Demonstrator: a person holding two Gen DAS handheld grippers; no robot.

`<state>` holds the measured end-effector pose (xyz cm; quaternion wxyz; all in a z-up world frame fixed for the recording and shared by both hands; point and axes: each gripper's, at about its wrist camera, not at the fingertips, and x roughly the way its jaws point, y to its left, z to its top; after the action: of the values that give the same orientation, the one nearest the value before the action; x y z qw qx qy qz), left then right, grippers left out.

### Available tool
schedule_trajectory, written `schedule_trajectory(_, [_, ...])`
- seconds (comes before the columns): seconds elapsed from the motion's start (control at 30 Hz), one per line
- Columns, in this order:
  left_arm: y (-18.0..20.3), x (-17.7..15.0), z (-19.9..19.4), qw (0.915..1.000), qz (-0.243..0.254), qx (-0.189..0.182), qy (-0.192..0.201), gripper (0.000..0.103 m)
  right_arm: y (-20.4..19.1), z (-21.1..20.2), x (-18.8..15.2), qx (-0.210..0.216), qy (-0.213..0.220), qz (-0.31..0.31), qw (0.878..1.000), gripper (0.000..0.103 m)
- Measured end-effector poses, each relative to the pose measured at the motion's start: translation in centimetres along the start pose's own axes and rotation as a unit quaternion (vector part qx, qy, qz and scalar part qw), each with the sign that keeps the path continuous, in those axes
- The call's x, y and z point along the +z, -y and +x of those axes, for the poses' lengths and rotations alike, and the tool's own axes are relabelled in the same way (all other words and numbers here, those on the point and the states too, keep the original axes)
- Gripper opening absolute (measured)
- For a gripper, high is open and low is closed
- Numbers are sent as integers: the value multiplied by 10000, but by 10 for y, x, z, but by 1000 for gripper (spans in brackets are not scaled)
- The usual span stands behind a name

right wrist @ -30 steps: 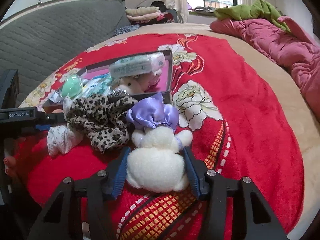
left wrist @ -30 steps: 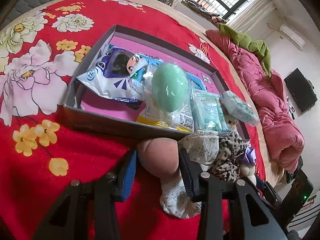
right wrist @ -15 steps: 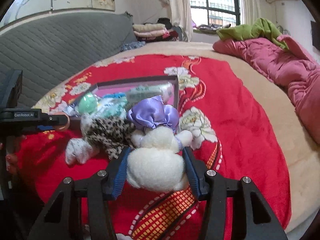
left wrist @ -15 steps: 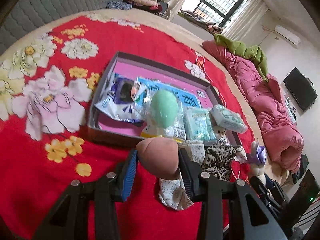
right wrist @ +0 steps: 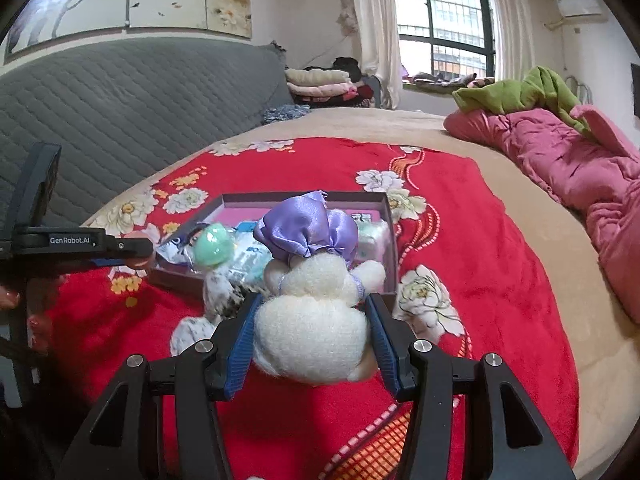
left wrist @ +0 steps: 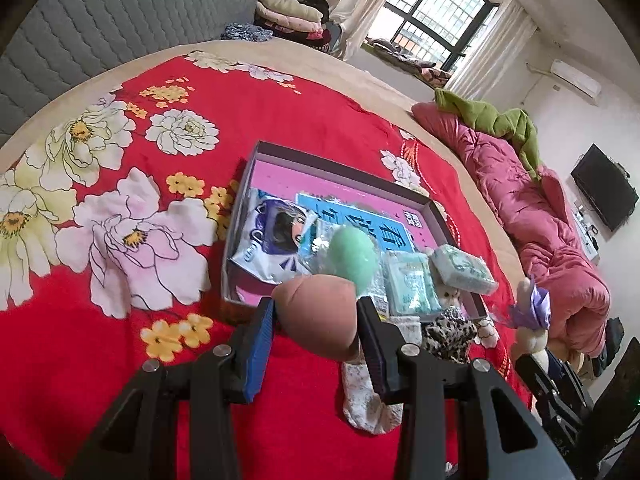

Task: Organize soft objects
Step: 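Carry the makeup sponge into the box with the left gripper while the right carries the bear there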

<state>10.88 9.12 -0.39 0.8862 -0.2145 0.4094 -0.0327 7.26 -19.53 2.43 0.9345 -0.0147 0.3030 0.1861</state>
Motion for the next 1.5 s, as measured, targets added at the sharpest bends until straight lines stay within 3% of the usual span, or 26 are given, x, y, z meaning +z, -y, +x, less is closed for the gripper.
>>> schedule_trajectory(0.3, [-14, 12, 5, 9997, 18, 205, 124, 42, -23, 16, 20, 59, -22, -32, 10000, 54])
schedule_trajectory(0.53, [-11, 18, 6, 9979, 373, 459, 262, 42, -38, 35, 32, 26, -54, -83, 9999, 54])
schedule_trajectory(1.23, [-7, 30, 25, 9970, 577, 444, 252, 42, -54, 75, 56, -78, -172, -172, 9997, 54])
schedule_trajectory(1.5, [-9, 29, 39, 9972, 596, 451, 85, 42, -55, 87, 57, -100, -267, -134, 9995, 54])
